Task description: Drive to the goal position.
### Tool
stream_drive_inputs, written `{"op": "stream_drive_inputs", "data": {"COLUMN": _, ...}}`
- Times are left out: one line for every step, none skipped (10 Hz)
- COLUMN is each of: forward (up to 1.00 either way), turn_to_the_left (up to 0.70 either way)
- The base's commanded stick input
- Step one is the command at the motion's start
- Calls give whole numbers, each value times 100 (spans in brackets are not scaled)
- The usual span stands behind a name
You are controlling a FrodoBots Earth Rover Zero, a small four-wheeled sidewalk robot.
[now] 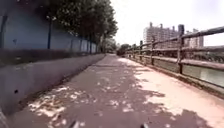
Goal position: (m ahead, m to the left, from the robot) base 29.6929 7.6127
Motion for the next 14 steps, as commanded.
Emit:
{"op": "stream_drive_inputs", "data": {"forward": 70, "turn_to_the_left": 0}}
{"op": "stream_drive_inputs", "data": {"forward": 70, "turn_to_the_left": 0}}
{"op": "stream_drive_inputs", "data": {"forward": 70, "turn_to_the_left": 0}}
{"op": "stream_drive_inputs", "data": {"forward": 70, "turn_to_the_left": 0}}
{"op": "stream_drive_inputs", "data": {"forward": 70, "turn_to_the_left": 0}}
{"op": "stream_drive_inputs", "data": {"forward": 70, "turn_to_the_left": 0}}
{"op": "stream_drive_inputs", "data": {"forward": 70, "turn_to_the_left": 0}}
{"op": "stream_drive_inputs", "data": {"forward": 70, "turn_to_the_left": 0}}
{"op": "stream_drive_inputs", "data": {"forward": 70, "turn_to_the_left": 0}}
{"op": "stream_drive_inputs", "data": {"forward": 70, "turn_to_the_left": 0}}
{"op": "stream_drive_inputs", "data": {"forward": 70, "turn_to_the_left": 0}}
{"op": "stream_drive_inputs", "data": {"forward": 70, "turn_to_the_left": 0}}
{"op": "stream_drive_inputs", "data": {"forward": 70, "turn_to_the_left": 0}}
{"op": "stream_drive_inputs", "data": {"forward": 70, "turn_to_the_left": 0}}
